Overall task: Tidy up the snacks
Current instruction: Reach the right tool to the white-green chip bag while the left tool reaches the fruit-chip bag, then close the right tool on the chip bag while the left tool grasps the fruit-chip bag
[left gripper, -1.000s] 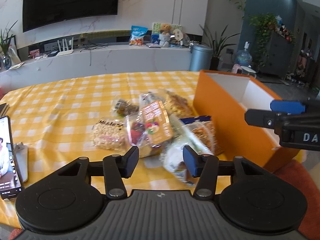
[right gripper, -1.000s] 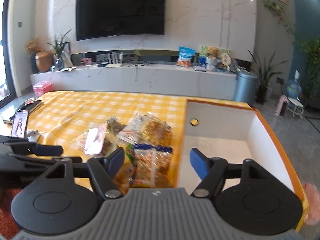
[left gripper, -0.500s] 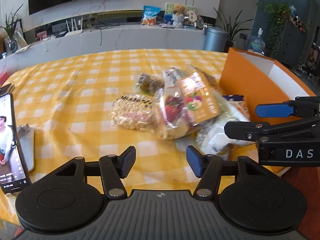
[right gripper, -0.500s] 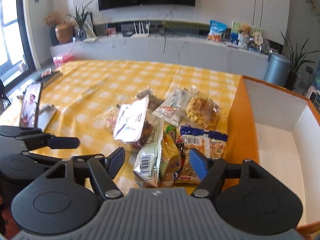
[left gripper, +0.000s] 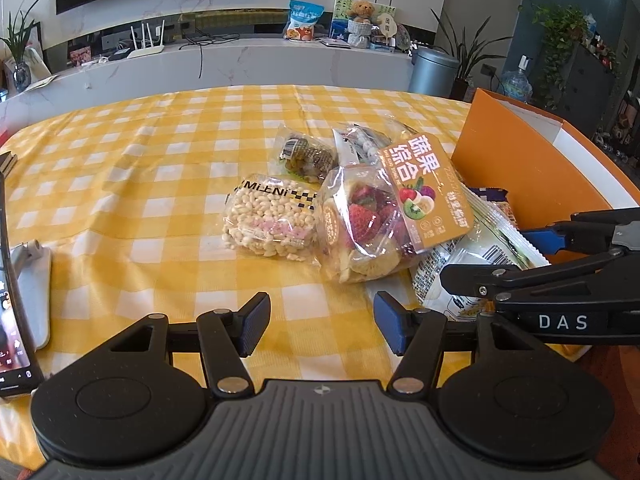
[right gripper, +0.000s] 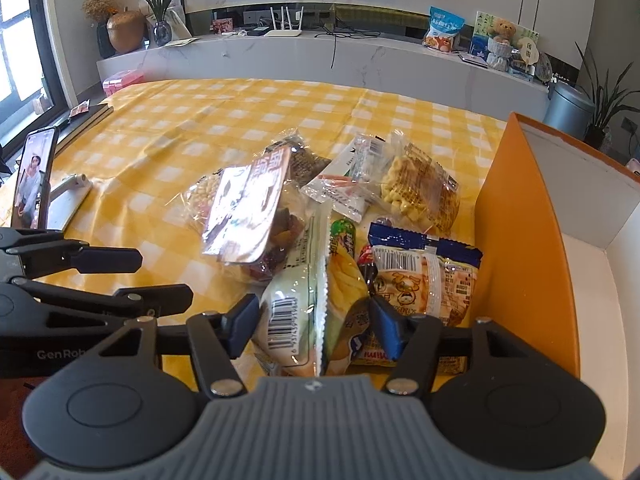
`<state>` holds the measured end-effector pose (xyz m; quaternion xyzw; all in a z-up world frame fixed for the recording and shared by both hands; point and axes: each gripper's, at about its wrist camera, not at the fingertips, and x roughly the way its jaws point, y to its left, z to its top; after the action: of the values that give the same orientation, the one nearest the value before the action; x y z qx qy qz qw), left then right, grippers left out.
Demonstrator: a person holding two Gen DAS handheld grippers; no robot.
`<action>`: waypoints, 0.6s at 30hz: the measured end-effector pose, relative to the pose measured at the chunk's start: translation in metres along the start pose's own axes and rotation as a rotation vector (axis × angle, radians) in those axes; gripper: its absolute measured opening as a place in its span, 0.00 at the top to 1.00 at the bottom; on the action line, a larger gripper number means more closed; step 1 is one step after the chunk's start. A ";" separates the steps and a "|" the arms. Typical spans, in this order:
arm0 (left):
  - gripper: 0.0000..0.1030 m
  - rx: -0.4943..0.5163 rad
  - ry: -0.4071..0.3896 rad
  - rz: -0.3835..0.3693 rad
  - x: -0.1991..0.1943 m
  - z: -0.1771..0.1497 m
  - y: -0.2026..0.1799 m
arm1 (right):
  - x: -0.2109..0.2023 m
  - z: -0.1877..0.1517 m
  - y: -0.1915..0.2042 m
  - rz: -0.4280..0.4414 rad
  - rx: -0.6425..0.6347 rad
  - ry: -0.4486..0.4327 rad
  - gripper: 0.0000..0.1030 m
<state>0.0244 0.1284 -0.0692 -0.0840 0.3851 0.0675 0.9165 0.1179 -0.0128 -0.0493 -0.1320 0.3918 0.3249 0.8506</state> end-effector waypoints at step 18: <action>0.13 0.091 -0.045 -0.016 0.017 0.010 -0.032 | -0.017 0.009 -0.027 0.056 0.067 -0.066 0.74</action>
<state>0.0490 0.1003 -0.0713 -0.0436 0.3666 0.0445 0.9283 0.1325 -0.0365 -0.0311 -0.0818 0.3775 0.3394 0.8577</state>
